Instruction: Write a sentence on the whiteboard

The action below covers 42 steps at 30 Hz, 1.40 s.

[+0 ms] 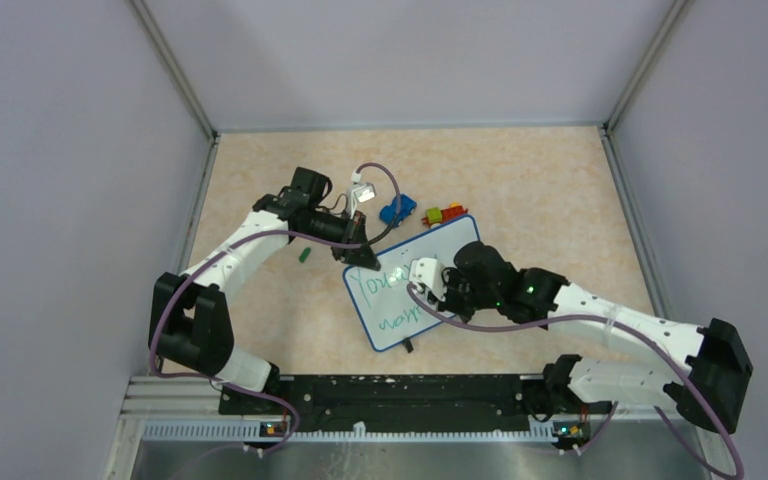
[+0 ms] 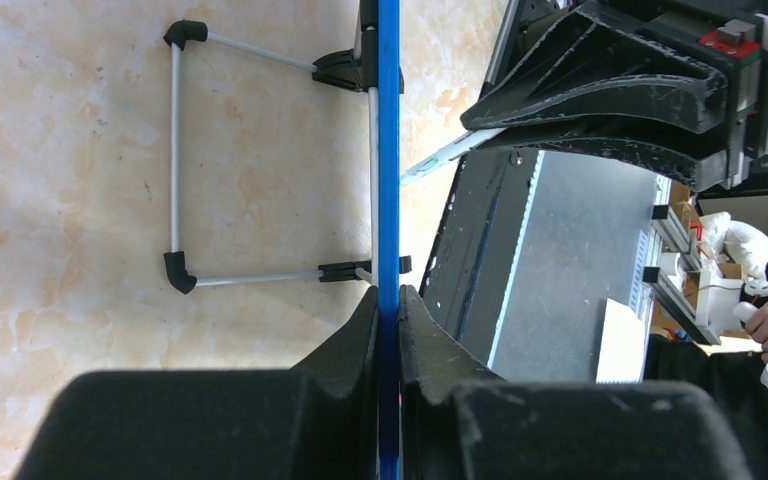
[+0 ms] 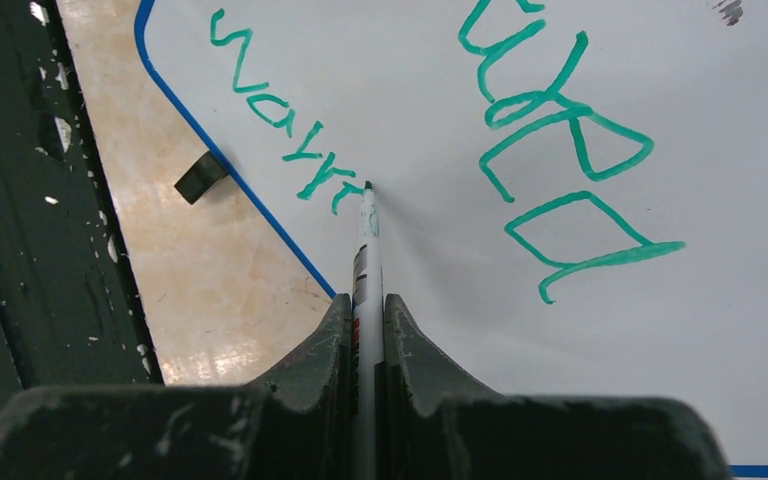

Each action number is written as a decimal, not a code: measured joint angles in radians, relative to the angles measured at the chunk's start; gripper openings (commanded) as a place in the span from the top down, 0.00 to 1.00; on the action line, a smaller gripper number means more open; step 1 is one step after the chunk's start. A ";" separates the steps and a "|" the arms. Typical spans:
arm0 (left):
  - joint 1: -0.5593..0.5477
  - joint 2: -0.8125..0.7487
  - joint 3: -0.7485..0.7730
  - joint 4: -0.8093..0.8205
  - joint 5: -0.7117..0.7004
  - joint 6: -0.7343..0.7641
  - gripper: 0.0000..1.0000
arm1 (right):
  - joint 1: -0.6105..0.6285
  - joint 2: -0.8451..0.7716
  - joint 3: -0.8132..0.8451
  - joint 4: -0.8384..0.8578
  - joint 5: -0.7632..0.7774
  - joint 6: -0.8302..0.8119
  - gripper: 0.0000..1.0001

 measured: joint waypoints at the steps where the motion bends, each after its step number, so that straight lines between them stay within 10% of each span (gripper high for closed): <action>1: 0.000 0.000 0.000 0.000 0.000 0.000 1.00 | 0.000 0.009 0.000 0.002 0.006 0.000 1.00; 42: 0.000 0.000 0.000 0.001 0.003 -0.003 1.00 | -0.009 -0.031 -0.034 -0.007 0.053 0.002 1.00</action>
